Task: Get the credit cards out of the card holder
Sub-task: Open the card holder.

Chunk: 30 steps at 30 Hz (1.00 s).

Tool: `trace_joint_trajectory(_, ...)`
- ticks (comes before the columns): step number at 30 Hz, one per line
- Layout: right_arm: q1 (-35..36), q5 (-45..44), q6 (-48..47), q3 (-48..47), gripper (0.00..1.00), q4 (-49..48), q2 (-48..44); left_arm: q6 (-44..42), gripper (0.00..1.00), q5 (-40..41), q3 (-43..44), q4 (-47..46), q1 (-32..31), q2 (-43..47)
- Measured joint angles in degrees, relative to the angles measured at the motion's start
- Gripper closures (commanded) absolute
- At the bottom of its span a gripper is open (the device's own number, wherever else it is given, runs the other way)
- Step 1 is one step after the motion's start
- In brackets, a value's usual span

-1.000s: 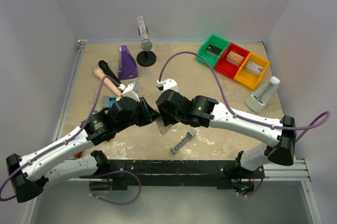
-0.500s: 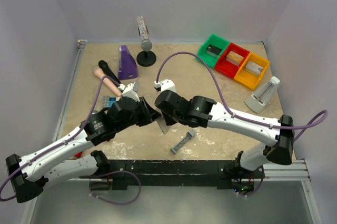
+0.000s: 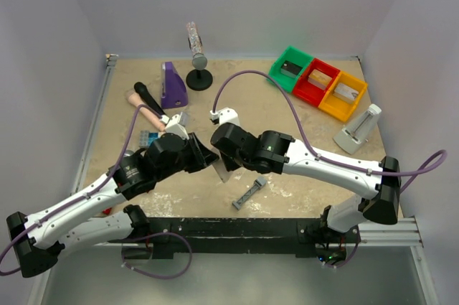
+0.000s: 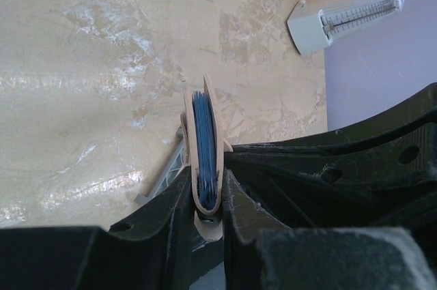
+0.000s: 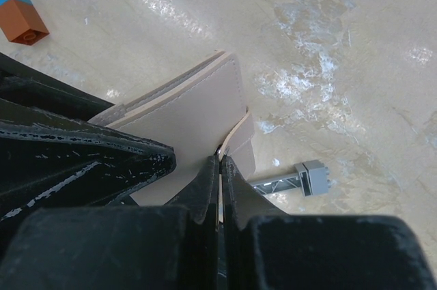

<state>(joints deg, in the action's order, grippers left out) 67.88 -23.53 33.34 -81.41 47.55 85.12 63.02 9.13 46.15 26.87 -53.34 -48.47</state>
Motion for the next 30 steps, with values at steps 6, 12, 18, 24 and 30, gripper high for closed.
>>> trace_joint_trajectory(6,-0.11,-0.17,0.04,-0.02,1.00,-0.13,-0.55,0.02,1.00,0.07,-0.11,-0.11,-0.04,0.68)
trace_joint_trajectory(12,-1.09,-1.92,-0.17,0.17,1.00,1.38,-1.81,0.31,1.00,-0.24,-0.11,-0.81,-0.11,1.46)
trace_joint_trajectory(18,-3.06,-4.26,-0.35,0.76,1.00,4.11,-2.03,0.46,1.00,-0.83,-0.11,-1.99,-0.48,2.93)
trace_joint_trajectory(24,-2.95,-3.72,-0.63,4.85,0.53,2.51,-8.00,0.11,1.00,-0.39,-0.20,-2.12,-0.46,3.56)
trace_joint_trajectory(30,-3.02,-1.51,-5.18,9.40,0.35,-2.45,-21.20,-8.76,1.00,-0.98,-6.27,-9.49,-0.13,7.19)
